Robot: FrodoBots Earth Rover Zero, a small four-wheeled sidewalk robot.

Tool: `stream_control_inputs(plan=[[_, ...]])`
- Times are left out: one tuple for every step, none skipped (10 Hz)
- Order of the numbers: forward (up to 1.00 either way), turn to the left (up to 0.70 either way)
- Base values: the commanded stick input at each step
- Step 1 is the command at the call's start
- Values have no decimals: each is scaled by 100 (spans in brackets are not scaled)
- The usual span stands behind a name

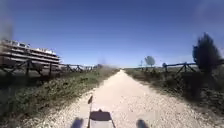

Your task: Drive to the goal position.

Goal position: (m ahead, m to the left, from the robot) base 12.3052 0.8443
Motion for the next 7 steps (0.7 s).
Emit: stream_control_inputs(plan=[[50,0],[50,0],[50,0],[50,0],[50,0],[50,0],[50,0]])
